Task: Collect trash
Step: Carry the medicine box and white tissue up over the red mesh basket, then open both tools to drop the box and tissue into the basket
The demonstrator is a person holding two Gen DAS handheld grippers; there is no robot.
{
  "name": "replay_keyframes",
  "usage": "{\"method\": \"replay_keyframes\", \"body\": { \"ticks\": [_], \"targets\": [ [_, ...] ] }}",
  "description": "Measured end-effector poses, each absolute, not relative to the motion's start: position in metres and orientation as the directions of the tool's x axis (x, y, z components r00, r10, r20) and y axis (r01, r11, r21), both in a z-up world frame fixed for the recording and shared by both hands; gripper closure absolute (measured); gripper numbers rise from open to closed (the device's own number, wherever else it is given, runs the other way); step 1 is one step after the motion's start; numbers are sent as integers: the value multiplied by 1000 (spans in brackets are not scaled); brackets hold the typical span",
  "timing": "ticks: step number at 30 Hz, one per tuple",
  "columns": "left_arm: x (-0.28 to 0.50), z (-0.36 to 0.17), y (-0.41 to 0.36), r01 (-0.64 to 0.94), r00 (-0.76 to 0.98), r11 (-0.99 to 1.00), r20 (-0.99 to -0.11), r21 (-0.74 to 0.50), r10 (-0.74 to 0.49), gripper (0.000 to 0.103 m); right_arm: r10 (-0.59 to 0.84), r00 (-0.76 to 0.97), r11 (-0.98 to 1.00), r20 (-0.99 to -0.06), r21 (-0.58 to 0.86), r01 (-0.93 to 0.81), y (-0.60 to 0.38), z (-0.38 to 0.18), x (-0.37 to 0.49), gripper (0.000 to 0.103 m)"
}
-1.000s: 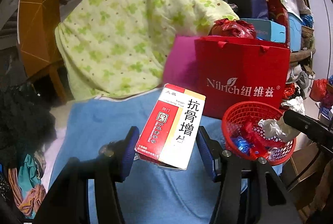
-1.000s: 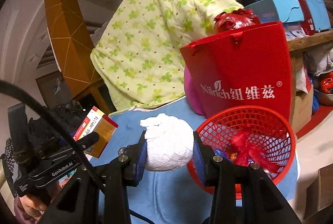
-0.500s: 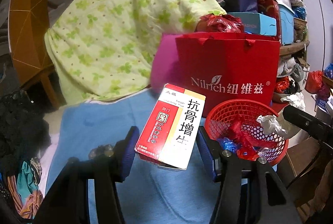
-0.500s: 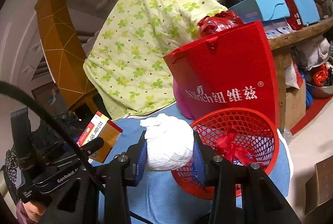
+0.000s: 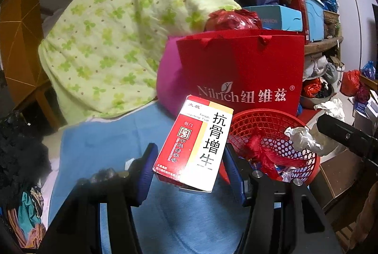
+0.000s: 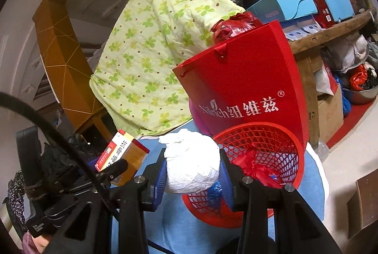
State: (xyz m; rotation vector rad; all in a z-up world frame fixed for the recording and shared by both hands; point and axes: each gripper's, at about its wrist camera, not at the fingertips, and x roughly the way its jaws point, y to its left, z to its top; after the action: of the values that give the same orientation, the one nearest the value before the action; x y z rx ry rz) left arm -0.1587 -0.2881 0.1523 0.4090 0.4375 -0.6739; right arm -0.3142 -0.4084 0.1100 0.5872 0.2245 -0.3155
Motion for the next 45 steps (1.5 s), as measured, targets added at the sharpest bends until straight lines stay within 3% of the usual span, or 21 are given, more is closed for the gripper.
{"method": "replay_keyframes", "body": {
  "ticks": [10, 27, 31, 34, 45],
  "targets": [
    [-147, 142, -301, 750, 601, 649, -542, 128, -588, 45, -270, 906, 736, -326, 537, 413, -432, 95, -323, 60],
    [-151, 120, -356, 806, 534, 578, -583, 131, -612, 45, -274, 884, 651, -378, 604, 460, -486, 70, -311, 58],
    [-149, 113, -368, 825, 510, 553, -579, 119, -636, 45, -265, 874, 618, -408, 624, 479, -496, 58, -304, 54],
    [-149, 110, -372, 836, 495, 536, -582, 117, -645, 42, -265, 872, 583, -412, 651, 485, -498, 52, -306, 38],
    [-127, 105, -342, 782, 556, 610, -582, 124, -594, 40, -297, 865, 615, -405, 611, 498, -479, 64, -310, 38]
  ]
}}
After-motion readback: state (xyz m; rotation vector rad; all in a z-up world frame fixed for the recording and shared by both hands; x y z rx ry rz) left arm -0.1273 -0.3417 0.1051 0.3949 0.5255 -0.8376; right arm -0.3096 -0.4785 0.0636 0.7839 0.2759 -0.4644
